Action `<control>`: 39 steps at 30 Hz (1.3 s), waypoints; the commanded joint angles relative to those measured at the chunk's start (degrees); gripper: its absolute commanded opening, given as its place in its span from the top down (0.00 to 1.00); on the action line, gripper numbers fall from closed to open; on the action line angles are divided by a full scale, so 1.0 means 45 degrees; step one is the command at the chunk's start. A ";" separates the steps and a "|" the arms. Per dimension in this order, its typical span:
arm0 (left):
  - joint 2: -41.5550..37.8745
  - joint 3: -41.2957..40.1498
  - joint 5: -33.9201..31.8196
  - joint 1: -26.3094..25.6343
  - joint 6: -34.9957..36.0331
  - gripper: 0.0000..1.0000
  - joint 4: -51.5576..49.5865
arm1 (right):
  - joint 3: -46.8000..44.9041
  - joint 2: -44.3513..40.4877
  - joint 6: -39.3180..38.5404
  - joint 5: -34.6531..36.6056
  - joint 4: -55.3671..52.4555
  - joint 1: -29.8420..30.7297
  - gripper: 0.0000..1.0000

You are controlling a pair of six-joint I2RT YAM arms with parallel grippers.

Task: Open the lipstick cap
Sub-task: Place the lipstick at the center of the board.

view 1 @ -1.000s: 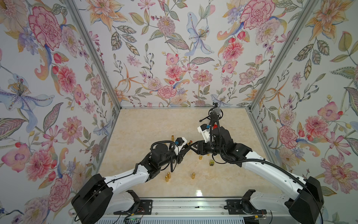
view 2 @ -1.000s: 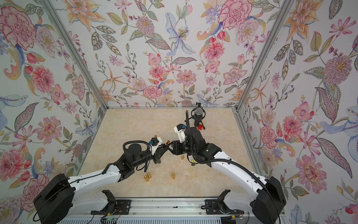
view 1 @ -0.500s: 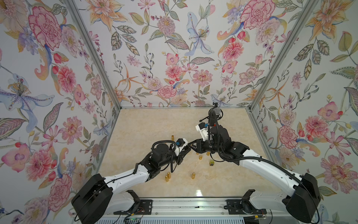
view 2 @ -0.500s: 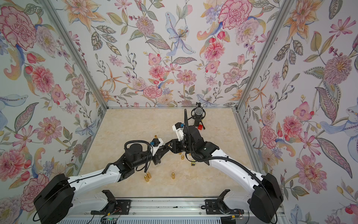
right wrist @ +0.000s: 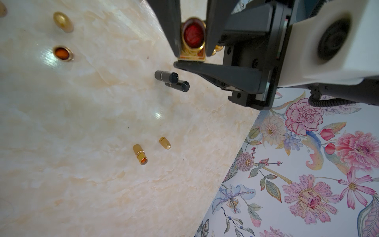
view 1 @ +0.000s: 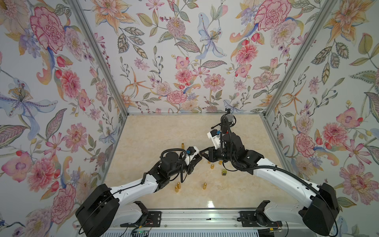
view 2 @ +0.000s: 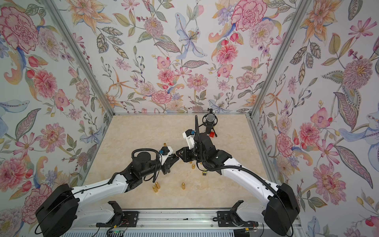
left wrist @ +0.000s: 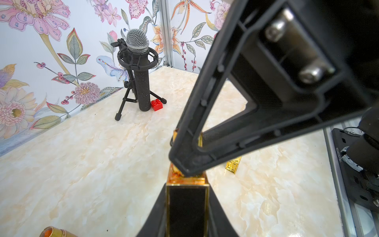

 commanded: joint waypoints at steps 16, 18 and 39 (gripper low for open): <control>-0.2612 -0.1326 -0.2374 -0.0089 -0.0843 0.01 -0.1155 | -0.2141 -0.1272 -0.1510 0.6498 -0.2415 0.1306 0.80; -0.2928 -0.1445 -0.2757 -0.0089 -0.0944 0.01 -0.1415 | -0.2534 -0.0996 -0.1476 0.6847 -0.2389 0.1444 0.81; -0.2725 -0.1505 -0.3612 -0.0084 -0.1239 0.01 -0.1303 | -0.5338 0.0180 -0.0477 0.9572 0.0490 0.2744 0.79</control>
